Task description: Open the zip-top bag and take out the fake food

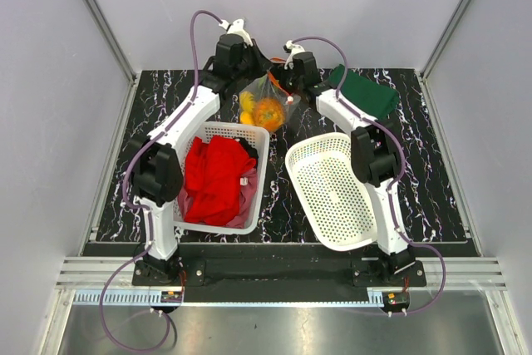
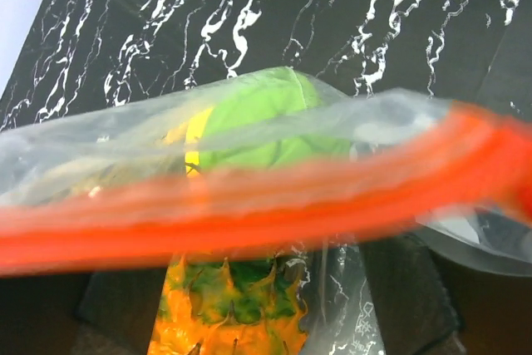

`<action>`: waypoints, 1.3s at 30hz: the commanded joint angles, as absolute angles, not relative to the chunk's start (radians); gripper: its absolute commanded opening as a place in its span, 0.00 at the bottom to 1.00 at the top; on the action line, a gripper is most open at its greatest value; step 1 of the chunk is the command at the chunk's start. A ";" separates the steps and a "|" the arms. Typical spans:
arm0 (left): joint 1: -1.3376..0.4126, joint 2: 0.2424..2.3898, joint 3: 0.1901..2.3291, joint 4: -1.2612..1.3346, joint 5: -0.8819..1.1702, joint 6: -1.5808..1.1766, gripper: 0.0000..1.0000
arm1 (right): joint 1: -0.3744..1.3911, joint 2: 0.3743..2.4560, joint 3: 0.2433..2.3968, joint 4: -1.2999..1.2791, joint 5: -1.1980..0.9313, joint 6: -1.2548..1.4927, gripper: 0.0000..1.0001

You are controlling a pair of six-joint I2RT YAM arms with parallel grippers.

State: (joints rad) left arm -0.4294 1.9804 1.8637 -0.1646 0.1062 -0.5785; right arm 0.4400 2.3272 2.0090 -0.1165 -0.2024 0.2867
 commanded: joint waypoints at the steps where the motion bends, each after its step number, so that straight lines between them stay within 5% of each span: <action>1: -0.449 2.002 1.945 -0.083 0.170 -0.623 0.00 | 0.446 2.324 2.010 -0.011 -0.219 0.296 0.94; 9: -0.472 2.031 1.953 -0.083 0.187 -0.647 0.00 | 0.440 2.355 1.947 0.259 -0.264 0.337 0.96; 18: -0.472 1.994 1.925 -0.084 0.169 -0.635 0.00 | 0.420 2.393 2.009 0.259 -0.301 0.330 0.55; 28: -0.450 1.953 1.867 -0.084 0.159 -0.615 0.00 | 0.414 2.275 1.833 0.342 -0.319 0.342 0.14; 39: -0.408 1.872 1.735 0.083 0.285 -0.846 0.00 | 0.413 2.083 1.847 -0.094 -0.232 0.230 0.15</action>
State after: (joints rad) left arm -0.4225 2.0045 1.8118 -0.0841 0.2352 -0.7147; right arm 0.4168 2.2417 1.7744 0.1020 -0.2962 0.3046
